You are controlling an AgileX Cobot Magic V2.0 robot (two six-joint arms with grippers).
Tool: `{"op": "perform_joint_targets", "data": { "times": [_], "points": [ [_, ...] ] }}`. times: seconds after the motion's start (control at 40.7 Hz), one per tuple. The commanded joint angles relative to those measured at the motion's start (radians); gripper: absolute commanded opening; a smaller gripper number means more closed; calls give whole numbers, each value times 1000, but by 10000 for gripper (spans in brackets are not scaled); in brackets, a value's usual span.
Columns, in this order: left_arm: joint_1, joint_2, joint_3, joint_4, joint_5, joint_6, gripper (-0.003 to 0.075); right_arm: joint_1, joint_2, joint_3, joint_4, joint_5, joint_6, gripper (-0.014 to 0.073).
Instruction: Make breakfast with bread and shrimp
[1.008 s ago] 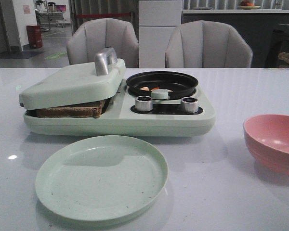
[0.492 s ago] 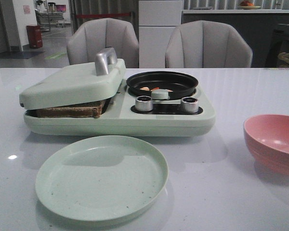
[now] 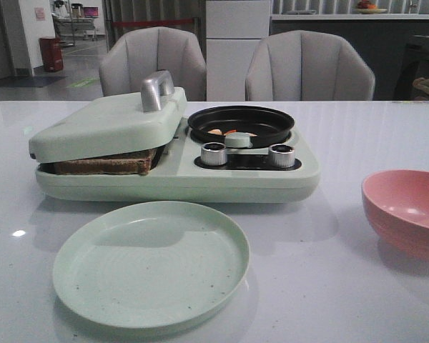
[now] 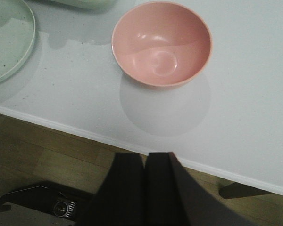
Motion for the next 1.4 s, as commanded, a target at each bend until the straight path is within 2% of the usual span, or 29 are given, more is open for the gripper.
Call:
{"op": "perform_joint_targets", "data": {
  "times": [0.0,0.098,0.221,0.443,0.639,1.377],
  "points": [
    [83,-74,99,5,-261,-5,101,1,7,-24,-9,-54,-10,34],
    [162,-163,223,5,-404,-5,101,1,7,-24,-9,-54,-10,34],
    [218,-266,343,5,-481,-5,101,1,7,-24,-9,-54,-10,34],
    [236,-327,525,2,-697,-5,101,1,7,-24,-9,-53,-10,34],
    [252,-329,525,57,-691,-1,101,1,7,-24,-9,-55,-10,34],
    [271,-328,525,57,-691,-1,101,1,7,-24,-9,-55,-10,34]
  ]
}}
